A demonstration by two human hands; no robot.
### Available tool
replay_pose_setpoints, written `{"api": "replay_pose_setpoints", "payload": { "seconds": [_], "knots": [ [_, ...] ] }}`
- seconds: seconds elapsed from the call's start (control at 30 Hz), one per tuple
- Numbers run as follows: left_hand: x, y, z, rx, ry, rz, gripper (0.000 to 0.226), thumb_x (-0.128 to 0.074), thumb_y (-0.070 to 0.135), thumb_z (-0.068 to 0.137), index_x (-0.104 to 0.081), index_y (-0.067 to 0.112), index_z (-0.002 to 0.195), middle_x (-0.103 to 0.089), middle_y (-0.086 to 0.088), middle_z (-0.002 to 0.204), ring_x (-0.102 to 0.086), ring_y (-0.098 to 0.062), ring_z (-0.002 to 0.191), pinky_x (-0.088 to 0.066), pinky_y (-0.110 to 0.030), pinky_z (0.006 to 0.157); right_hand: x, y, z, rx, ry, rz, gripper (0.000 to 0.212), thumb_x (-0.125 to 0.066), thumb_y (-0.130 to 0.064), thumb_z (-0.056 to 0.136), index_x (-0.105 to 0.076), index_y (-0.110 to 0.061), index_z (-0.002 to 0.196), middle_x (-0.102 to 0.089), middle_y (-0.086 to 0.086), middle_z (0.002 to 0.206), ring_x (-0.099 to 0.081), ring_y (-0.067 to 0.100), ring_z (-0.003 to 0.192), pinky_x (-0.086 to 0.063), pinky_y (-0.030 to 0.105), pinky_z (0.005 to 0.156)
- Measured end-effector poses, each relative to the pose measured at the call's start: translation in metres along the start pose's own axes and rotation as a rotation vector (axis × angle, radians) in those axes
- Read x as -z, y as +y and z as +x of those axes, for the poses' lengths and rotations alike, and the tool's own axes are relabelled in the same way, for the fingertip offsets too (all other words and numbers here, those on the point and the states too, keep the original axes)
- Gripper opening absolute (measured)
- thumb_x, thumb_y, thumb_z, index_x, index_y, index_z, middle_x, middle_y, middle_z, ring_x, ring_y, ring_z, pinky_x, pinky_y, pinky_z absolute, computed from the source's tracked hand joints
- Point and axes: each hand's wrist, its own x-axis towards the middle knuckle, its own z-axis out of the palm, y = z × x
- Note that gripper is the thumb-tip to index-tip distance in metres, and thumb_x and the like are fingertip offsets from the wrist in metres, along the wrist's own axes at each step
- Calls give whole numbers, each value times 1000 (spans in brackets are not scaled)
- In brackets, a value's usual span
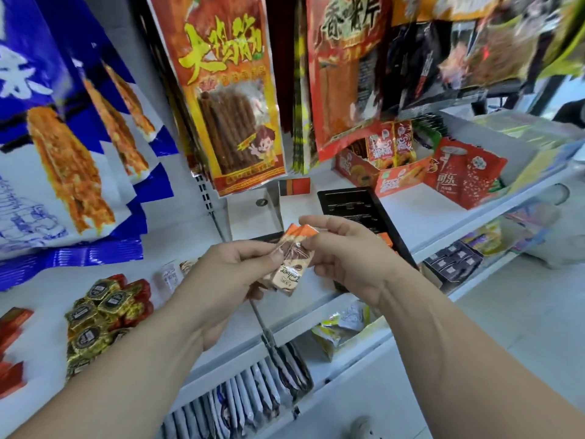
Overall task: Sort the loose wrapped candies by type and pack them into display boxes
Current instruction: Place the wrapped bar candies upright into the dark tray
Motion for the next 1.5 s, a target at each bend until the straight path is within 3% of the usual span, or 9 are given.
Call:
{"api": "replay_pose_setpoints", "payload": {
  "seconds": [0.1,0.33,0.47,0.57,0.77,0.97,1.23,1.4,1.5],
  "knots": [
    [-24,9,16,-42,-33,51,11,-73,20,84,-78,16,93,-76,-13,90,-61,-21,76,-43,-28,61,17,-4,-4,39,54,-22,10,-64,-13,84,-73,-11,87,-67,11,82,-56,23,78,-40,38,73],
    [-83,11,53,-122,-81,159,19,-62,40,92,-76,28,95,-75,9,90,-63,-8,81,-46,-27,70,70,-11,-17,106,385,120,17,-65,-11,81,-66,-12,64,-58,9,64,-50,25,64,-42,36,62],
    [-90,-23,71,-335,21,769,31,-57,43,93,-67,30,119,-57,13,118,-54,-9,112,-41,-24,88,88,-11,-22,115,725,172,15,-65,-11,81,-63,-6,68,-46,9,65,-34,19,58,-33,22,41],
    [-88,-44,71,-406,-27,934,42,-55,48,93,-60,30,131,-42,11,141,-41,-11,129,-36,-28,105,96,-7,-23,112,830,180,17,-66,-12,82,-68,4,75,-45,11,74,-35,24,68,-37,19,37],
    [-74,-60,64,-531,-36,862,44,-58,56,87,-64,33,125,-44,13,141,-41,-5,129,-41,-31,105,96,-1,-12,101,851,118,16,-69,-16,77,-68,-2,70,-51,6,63,-40,19,63,-36,33,59],
    [-56,-75,51,-628,-99,837,52,-52,66,79,-68,37,119,-44,19,138,-41,3,126,-33,-20,101,87,7,0,52,908,-48,30,-74,-26,73,-66,2,74,-56,9,64,-48,22,59,-36,31,55],
    [-52,-78,52,-600,-122,770,65,-59,75,69,-65,40,123,-40,25,140,-39,4,129,-35,-23,106,88,17,8,12,1009,-428,37,-72,-41,65,-60,-7,63,-59,1,55,-56,24,54,-47,35,54],
    [-53,-79,52,-610,-116,716,64,-62,73,69,-66,38,122,-42,25,139,-43,3,128,-45,-34,105,88,18,2,29,994,-669,35,-68,-49,73,-67,-15,71,-67,-1,65,-64,21,68,-52,35,61],
    [-52,-81,52,-617,-110,696,64,-62,73,68,-67,38,121,-42,25,139,-43,5,127,-46,-33,103,88,21,1,33,993,-706,31,-64,-54,76,-66,-27,91,-68,-6,78,-64,20,79,-56,38,69]
  ]
}}
